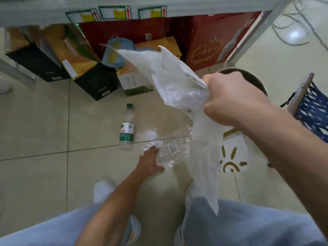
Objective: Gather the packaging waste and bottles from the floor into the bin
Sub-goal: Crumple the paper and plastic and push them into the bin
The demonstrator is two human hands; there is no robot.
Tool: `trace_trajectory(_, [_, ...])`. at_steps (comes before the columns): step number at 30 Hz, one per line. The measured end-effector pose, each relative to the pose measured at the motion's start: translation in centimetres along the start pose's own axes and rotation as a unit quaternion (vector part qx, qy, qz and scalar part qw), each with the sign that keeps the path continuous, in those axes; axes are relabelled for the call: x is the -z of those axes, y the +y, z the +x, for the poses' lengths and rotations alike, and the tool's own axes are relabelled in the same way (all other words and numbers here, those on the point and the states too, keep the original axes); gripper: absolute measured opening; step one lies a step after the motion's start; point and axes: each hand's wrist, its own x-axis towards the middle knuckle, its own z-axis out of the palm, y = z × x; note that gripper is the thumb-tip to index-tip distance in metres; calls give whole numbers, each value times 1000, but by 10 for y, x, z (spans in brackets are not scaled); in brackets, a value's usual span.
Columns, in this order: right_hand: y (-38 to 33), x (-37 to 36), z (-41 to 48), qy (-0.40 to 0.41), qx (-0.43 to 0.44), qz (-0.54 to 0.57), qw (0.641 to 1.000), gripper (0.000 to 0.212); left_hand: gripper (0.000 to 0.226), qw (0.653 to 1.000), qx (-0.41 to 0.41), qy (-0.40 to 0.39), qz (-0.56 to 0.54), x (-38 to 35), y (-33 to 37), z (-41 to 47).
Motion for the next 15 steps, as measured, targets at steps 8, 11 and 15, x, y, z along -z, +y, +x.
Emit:
trace_trajectory(8, [7,-7,15,-35,4,-35,999,15,56,973,-30,147,174,-37,-25,62])
trace_trajectory(11, [5,-7,18,-31,4,-26,999,18,41,971,1,149,187,-27,-35,69])
trace_trajectory(15, [-2,-6,23,-17,5,-31,999,18,22,986,29,156,48,5,-36,57])
